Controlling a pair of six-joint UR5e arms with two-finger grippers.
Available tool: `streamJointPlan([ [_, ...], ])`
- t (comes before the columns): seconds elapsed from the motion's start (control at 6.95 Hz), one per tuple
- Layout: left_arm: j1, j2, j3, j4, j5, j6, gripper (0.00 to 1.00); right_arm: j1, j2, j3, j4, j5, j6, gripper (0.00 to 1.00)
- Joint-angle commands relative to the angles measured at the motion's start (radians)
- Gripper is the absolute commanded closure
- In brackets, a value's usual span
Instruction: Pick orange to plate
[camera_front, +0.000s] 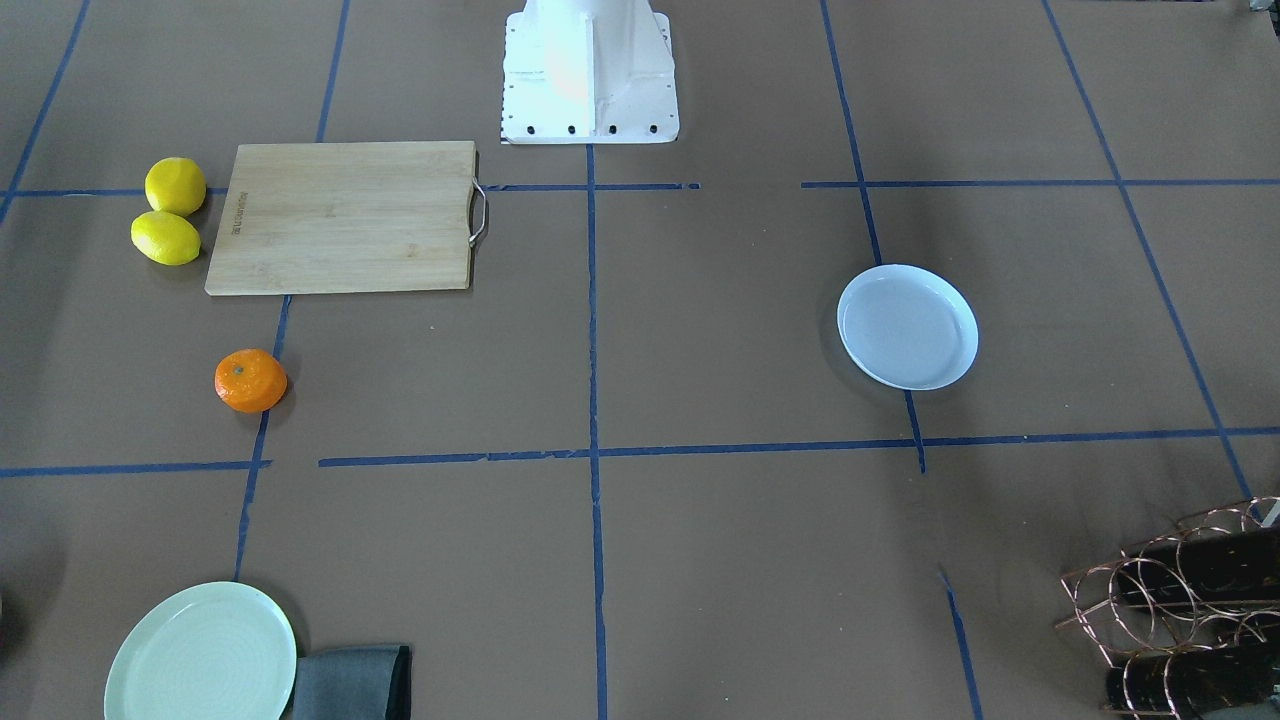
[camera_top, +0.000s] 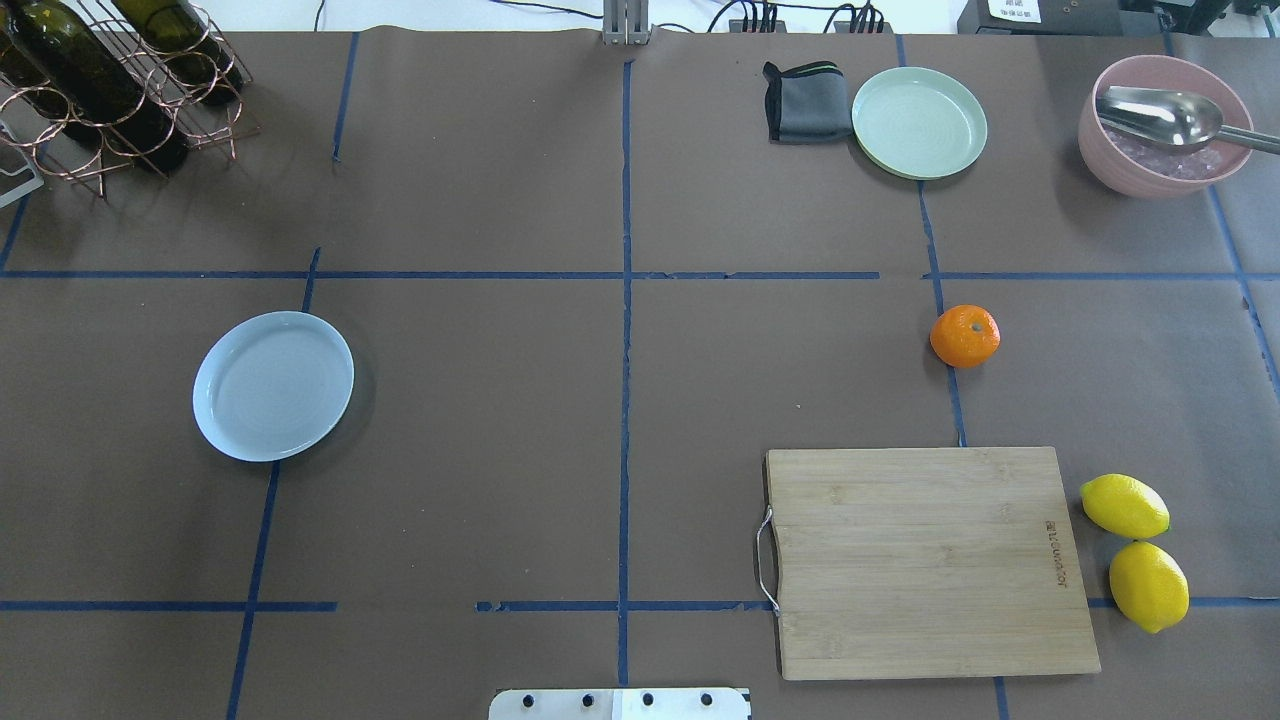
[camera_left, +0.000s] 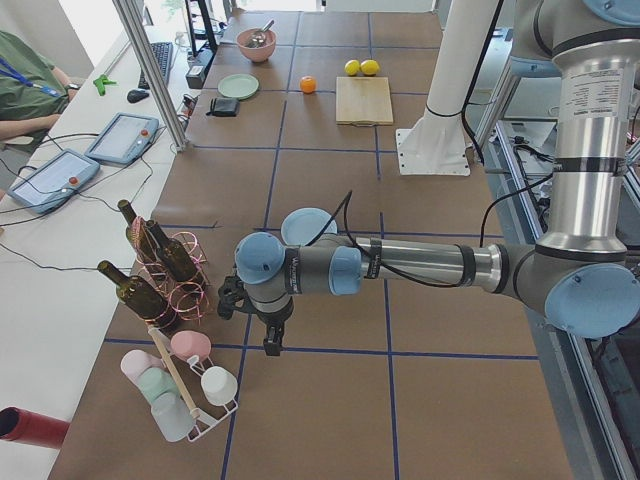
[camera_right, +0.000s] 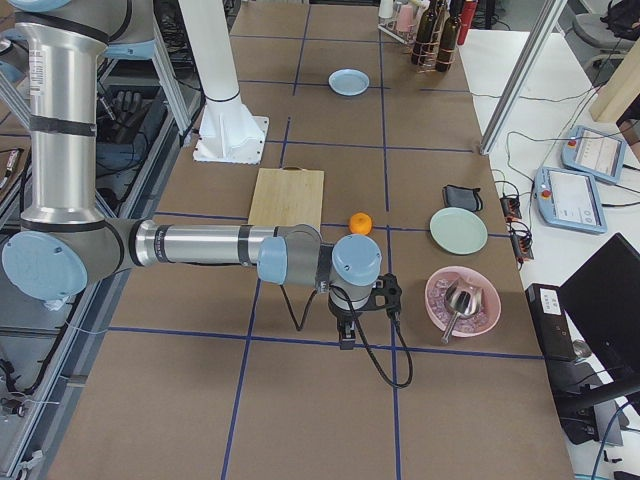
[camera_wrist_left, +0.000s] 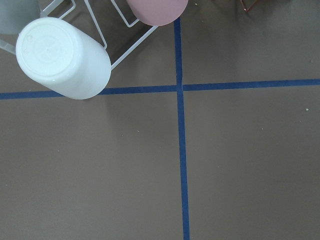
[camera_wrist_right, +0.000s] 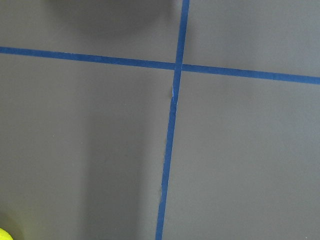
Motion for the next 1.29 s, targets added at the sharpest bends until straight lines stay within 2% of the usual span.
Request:
streamJointPlan([
  [0.0, 0.0, -0.008, -0.01, 0.0, -0.001, -0.003, 0.0, 0.001, 0.003, 0.005, 0.003, 0.006, 0.012, 0.0],
  [0.43, 0.018, -0.115, -0.014, -0.04, -0.011, -0.006, 0.0, 0.001, 0.009, 0.022, 0.014, 0.006, 0.024, 0.0],
  [0.72, 0.084, -0.122, -0.008, -0.104, -0.018, -0.026, 0.0, -0.003, 0.134, 0.001, 0.012, 0.0, 0.02, 0.0],
  [0.86, 0.124, -0.124, 0.01, -0.171, -0.018, -0.04, 0.0, -0.025, 0.164, -0.051, 0.012, 0.012, 0.026, 0.0],
  [1.01, 0.173, -0.124, 0.007, -0.248, -0.031, -0.192, 0.0, -0.06, 0.169, -0.048, 0.014, 0.017, 0.026, 0.0],
  [1.15, 0.236, -0.105, 0.016, -0.417, -0.019, -0.38, 0.0, -0.08, 0.17, -0.048, 0.016, 0.016, 0.026, 0.0],
])
